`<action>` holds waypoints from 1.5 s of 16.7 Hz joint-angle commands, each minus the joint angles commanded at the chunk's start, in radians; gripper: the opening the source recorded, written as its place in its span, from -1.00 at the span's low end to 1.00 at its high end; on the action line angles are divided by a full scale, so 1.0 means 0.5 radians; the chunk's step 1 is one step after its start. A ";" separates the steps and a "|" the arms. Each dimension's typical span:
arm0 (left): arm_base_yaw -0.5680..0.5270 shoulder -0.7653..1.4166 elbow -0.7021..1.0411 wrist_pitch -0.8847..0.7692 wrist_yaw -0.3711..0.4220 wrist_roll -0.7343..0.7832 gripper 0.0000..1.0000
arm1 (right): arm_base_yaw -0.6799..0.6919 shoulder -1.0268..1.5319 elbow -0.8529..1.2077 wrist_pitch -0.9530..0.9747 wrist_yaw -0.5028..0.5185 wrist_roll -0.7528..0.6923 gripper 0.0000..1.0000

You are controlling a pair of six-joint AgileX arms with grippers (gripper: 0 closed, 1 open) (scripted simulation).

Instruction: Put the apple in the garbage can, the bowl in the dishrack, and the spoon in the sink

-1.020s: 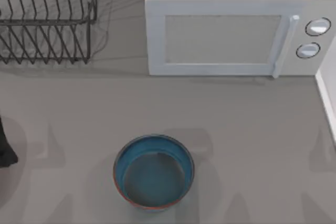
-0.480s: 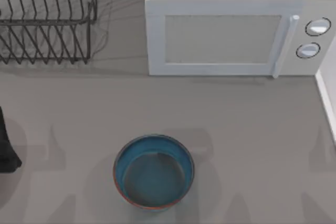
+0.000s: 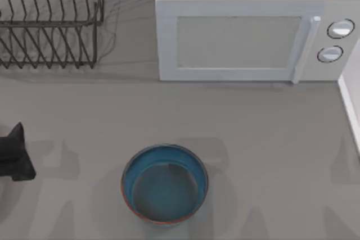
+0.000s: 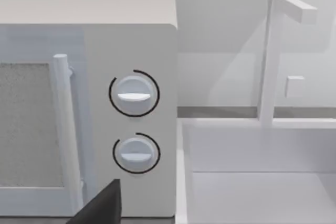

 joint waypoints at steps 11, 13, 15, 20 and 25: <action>-0.745 1.784 1.701 -1.104 -0.067 -0.949 1.00 | 0.000 0.000 0.000 0.000 0.000 0.000 1.00; -0.919 2.117 2.026 -1.286 -0.055 -1.105 1.00 | 0.000 0.000 0.000 0.000 0.000 0.000 1.00; -1.093 2.436 2.320 -1.465 -0.035 -1.242 1.00 | 0.000 0.000 0.000 0.000 0.000 0.000 1.00; -1.480 3.105 2.873 -1.873 0.026 -1.500 1.00 | 0.000 0.000 0.000 0.000 0.000 0.000 1.00; -1.660 3.386 3.081 -2.083 0.062 -1.599 1.00 | 0.000 0.000 0.000 0.000 0.000 0.000 1.00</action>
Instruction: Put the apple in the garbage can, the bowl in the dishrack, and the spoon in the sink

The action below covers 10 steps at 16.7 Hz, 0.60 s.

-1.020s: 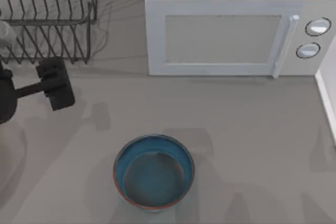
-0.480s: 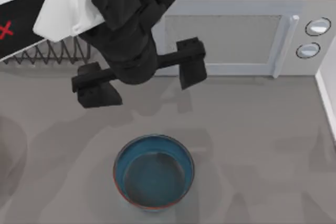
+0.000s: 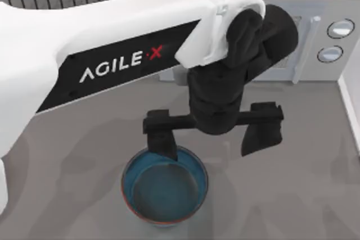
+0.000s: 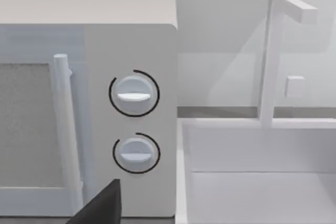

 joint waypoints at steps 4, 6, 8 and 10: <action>0.000 0.000 0.000 0.000 0.000 0.000 1.00 | 0.000 0.000 0.000 0.000 0.000 0.000 1.00; 0.008 -0.002 -0.012 0.011 -0.002 0.003 1.00 | 0.000 0.000 0.000 0.000 0.000 0.000 1.00; 0.008 0.014 -0.077 0.083 0.000 0.007 1.00 | 0.000 0.000 0.000 0.000 0.000 0.000 1.00; 0.008 0.048 -0.192 0.237 0.001 0.009 1.00 | 0.000 0.000 0.000 0.000 0.000 0.000 1.00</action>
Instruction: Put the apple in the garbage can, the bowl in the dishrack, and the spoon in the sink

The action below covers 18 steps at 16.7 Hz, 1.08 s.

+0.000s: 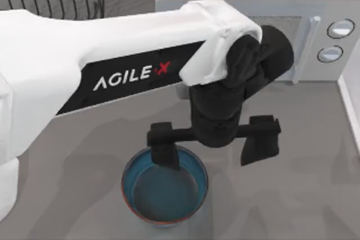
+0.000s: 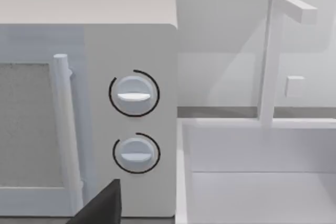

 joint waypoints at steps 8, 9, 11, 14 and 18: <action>-0.003 0.122 -0.361 0.487 0.001 -0.002 1.00 | 0.000 0.000 0.000 0.000 0.000 0.000 1.00; -0.003 0.122 -0.361 0.487 0.001 -0.002 1.00 | 0.000 0.000 0.000 0.000 0.000 0.000 1.00; -0.003 0.122 -0.361 0.487 0.001 -0.002 0.85 | 0.000 0.000 0.000 0.000 0.000 0.000 1.00; -0.003 0.122 -0.361 0.487 0.001 -0.002 0.40 | 0.000 0.000 0.000 0.000 0.000 0.000 1.00; -0.003 0.122 -0.361 0.487 0.001 -0.002 -0.21 | 0.000 0.000 0.000 0.000 0.000 0.000 1.00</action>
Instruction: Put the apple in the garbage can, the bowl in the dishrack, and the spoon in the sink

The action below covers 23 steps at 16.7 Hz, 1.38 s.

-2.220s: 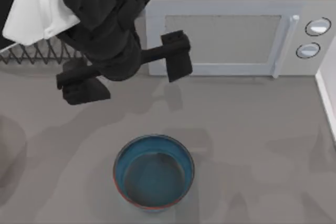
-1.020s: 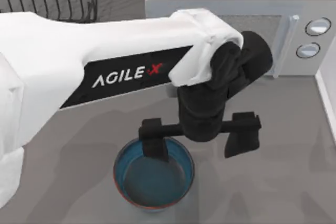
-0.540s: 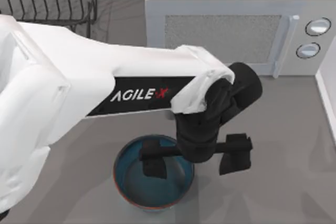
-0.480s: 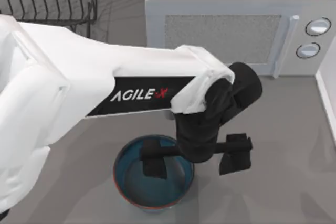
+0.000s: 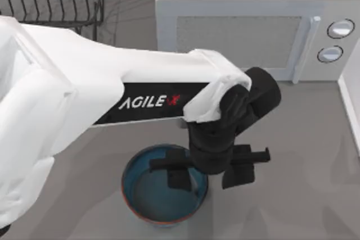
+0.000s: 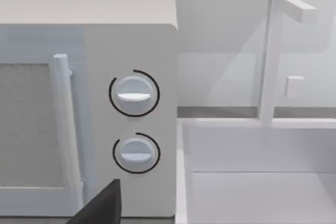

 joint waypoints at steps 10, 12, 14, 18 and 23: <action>0.000 0.000 0.000 0.000 0.000 0.000 -1.00 | 0.000 0.000 0.000 0.000 0.000 0.000 1.00; 0.000 0.000 0.000 0.000 0.000 0.000 -1.00 | 0.000 0.000 0.000 0.000 0.000 0.000 1.00; 0.002 -0.006 -0.003 0.000 0.000 0.002 -1.00 | 0.000 0.000 0.000 0.000 0.000 0.000 1.00; -0.003 -0.034 0.130 -0.150 0.004 -0.006 -1.00 | 0.000 0.000 0.000 0.000 0.000 0.000 1.00; -0.006 -0.135 0.464 -0.627 0.001 -0.010 -1.00 | 0.000 0.000 0.000 0.000 0.000 0.000 1.00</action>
